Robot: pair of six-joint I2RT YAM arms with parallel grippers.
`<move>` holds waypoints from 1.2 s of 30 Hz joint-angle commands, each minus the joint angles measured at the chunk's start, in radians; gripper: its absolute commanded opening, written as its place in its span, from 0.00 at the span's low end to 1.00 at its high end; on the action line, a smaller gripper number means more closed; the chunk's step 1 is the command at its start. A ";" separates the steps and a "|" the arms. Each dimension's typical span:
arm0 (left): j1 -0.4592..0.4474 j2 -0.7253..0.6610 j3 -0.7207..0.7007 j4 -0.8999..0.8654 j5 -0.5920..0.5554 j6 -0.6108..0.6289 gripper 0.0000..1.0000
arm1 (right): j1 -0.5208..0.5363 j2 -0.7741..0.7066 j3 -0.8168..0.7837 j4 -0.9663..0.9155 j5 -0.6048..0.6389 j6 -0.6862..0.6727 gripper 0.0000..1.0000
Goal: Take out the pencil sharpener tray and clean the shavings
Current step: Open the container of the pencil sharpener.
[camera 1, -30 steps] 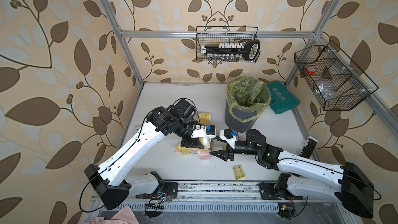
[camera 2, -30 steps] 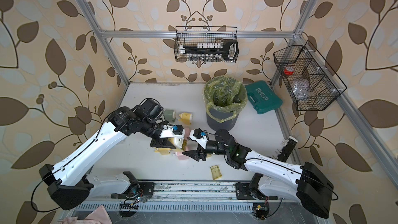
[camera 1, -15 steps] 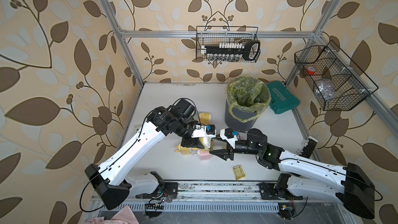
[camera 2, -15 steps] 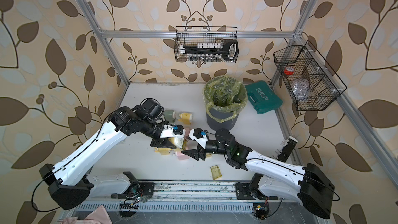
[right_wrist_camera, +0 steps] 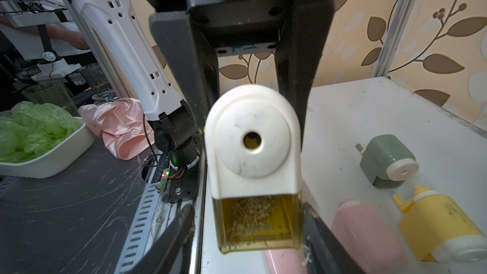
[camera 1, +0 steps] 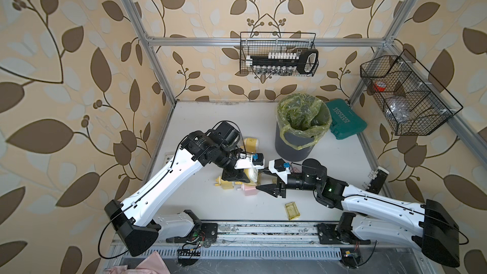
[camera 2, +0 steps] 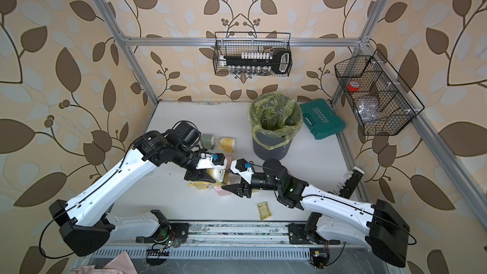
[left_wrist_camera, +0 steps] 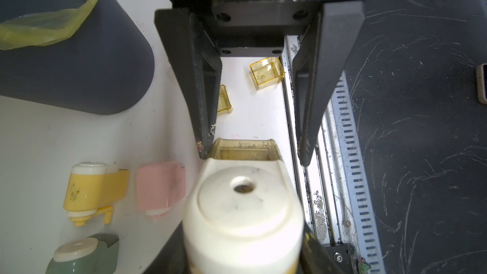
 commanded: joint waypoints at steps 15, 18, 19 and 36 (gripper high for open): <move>0.004 -0.014 -0.021 0.029 0.031 -0.014 0.00 | 0.016 0.016 0.043 -0.006 0.010 -0.001 0.45; 0.004 -0.016 -0.019 0.026 0.025 -0.013 0.00 | 0.022 0.018 0.035 -0.004 0.010 -0.006 0.52; 0.003 -0.017 -0.019 0.026 0.025 -0.012 0.00 | 0.024 0.018 0.031 -0.004 0.014 -0.007 0.54; 0.003 -0.025 -0.019 0.018 0.020 -0.012 0.00 | 0.029 0.031 0.024 -0.005 0.026 0.002 0.45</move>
